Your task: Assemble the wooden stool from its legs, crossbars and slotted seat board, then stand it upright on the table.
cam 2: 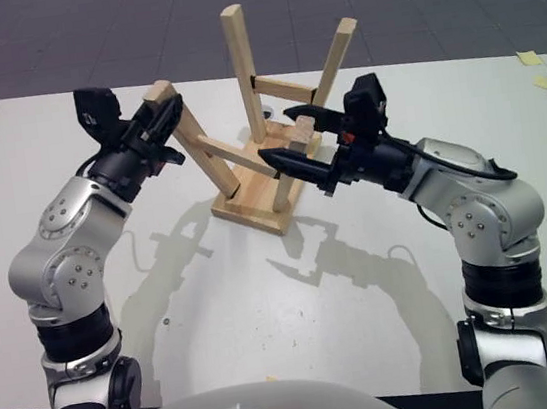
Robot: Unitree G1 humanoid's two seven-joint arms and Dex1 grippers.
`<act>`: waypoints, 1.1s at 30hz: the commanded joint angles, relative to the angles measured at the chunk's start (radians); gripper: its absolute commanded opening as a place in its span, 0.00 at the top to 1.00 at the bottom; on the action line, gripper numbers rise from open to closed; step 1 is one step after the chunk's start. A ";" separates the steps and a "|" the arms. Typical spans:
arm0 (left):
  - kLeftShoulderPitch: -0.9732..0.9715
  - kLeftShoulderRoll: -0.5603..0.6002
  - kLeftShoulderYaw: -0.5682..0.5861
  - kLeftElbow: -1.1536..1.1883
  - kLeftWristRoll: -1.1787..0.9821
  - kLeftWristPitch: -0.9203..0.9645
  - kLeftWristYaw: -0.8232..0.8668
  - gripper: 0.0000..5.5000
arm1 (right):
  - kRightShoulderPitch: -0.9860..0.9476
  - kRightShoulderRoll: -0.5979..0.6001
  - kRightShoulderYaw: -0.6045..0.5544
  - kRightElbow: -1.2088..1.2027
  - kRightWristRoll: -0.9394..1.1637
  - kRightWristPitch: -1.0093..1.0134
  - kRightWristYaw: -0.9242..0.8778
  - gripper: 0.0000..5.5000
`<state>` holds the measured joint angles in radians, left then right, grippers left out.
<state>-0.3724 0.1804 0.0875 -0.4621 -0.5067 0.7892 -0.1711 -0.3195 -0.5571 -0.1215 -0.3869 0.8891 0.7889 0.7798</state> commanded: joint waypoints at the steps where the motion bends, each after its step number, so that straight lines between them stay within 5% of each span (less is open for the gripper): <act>1: -0.014 0.026 -0.017 -0.001 -0.004 0.002 -0.032 0.81 | 0.019 -0.038 0.002 -0.030 0.024 0.019 0.039 0.29; 9: -0.027 0.029 -0.010 0.016 0.010 -0.026 -0.030 0.81 | 0.034 -0.026 0.011 -0.034 -0.001 -0.006 0.010 0.51; 19: -0.134 -0.135 0.193 -0.014 -0.195 -0.091 0.095 0.81 | 0.065 0.004 0.029 -0.057 -0.007 -0.020 -0.071 0.57; 27: 0.015 0.086 -0.016 -0.070 0.021 -0.059 -0.002 0.81 | 0.070 -0.011 0.037 -0.062 -0.023 -0.024 -0.101 0.59; 33: 0.151 0.021 -0.039 -0.135 0.150 -0.300 0.044 0.81 | 0.099 -0.008 0.049 -0.084 -0.048 -0.015 -0.143 0.60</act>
<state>-0.2464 0.2277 0.0284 -0.5495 -0.4216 0.5925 -0.1788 -0.2553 -0.5607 -0.0953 -0.4814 0.8516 0.7290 0.6628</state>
